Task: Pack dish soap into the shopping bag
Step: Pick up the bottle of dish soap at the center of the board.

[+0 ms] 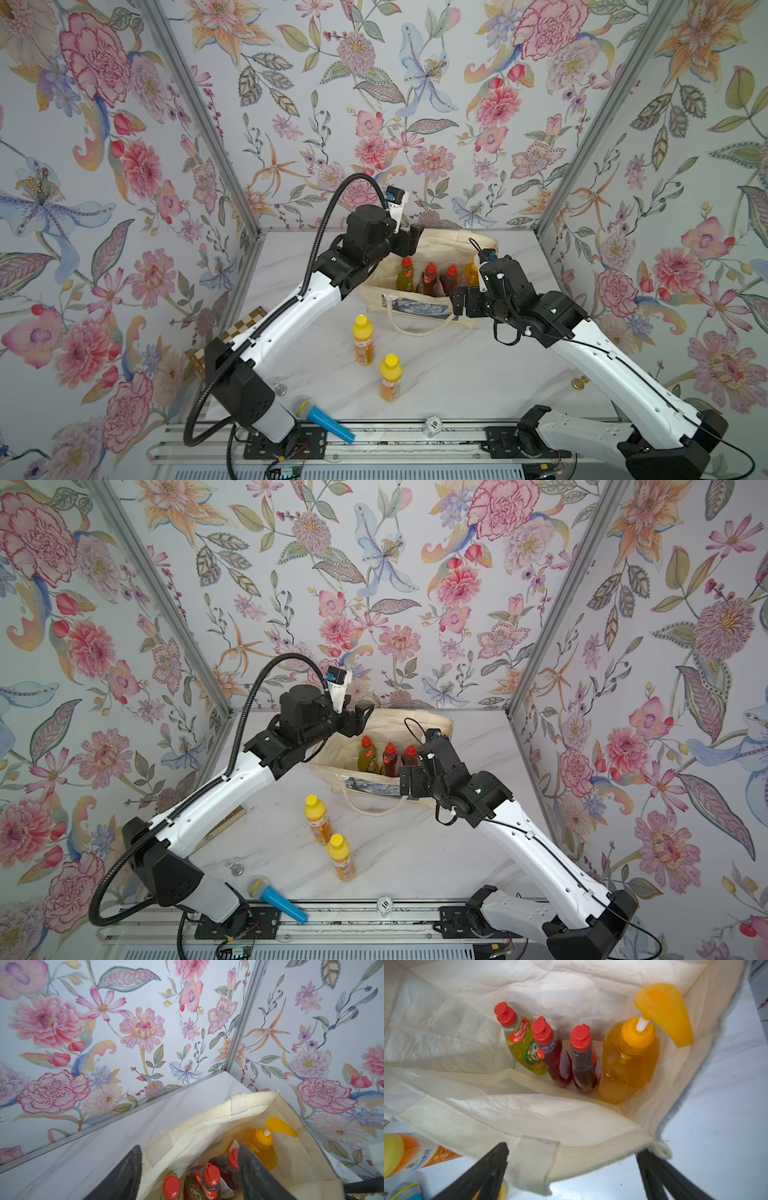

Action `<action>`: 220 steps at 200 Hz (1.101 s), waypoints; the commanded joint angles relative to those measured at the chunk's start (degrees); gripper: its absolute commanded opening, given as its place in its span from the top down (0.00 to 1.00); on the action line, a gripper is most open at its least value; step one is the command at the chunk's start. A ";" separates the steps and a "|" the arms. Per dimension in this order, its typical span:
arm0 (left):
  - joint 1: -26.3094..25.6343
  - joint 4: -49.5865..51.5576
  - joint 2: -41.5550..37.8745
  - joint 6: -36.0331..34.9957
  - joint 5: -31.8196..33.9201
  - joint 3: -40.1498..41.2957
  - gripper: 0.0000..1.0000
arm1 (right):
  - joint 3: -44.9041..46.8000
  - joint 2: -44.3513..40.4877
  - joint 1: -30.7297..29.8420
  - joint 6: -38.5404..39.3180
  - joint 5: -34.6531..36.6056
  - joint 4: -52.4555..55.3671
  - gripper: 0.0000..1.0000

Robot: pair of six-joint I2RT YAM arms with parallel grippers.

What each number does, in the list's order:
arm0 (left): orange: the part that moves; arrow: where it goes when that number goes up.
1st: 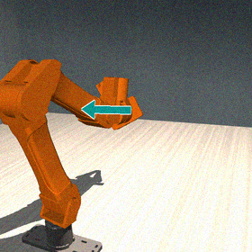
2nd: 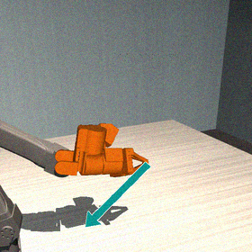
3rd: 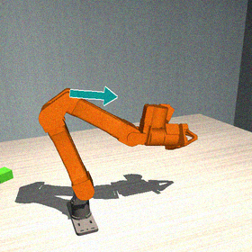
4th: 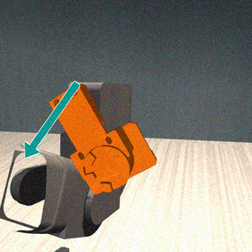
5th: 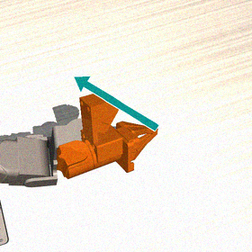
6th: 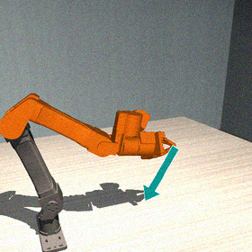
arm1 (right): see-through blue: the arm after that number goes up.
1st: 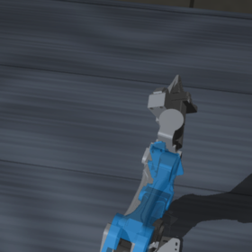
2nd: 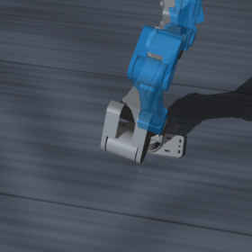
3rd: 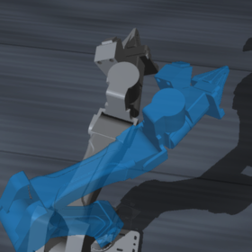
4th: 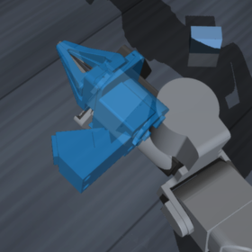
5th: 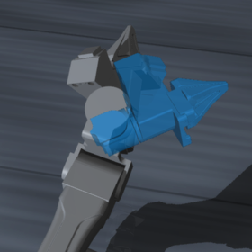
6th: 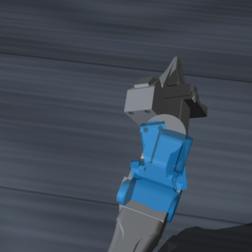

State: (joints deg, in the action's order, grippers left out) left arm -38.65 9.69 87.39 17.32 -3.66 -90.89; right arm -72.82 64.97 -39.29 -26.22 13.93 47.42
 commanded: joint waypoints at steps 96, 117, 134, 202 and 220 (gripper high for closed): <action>-0.11 6.37 -19.12 -0.77 18.34 20.83 0.11 | -13.72 2.06 -13.76 2.24 5.25 3.88 0.02; 0.36 6.26 -22.35 0.22 19.74 24.75 0.08 | -14.90 3.43 -19.26 4.08 4.70 3.87 0.02; 1.18 5.96 -24.91 1.24 20.23 27.31 0.06 | -15.40 4.35 -24.42 5.09 4.31 3.92 0.02; 3.75 5.25 -32.17 3.66 20.36 34.12 0.01 | -12.82 7.91 -39.41 1.11 1.93 5.72 0.01; 4.15 4.99 -33.43 4.27 20.57 35.30 0.01 | -10.64 8.95 -40.67 -1.18 1.88 5.63 0.01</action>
State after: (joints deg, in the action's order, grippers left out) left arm -35.38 15.38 55.79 20.03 15.49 -57.28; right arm -86.00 72.60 -78.61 -23.90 16.43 51.16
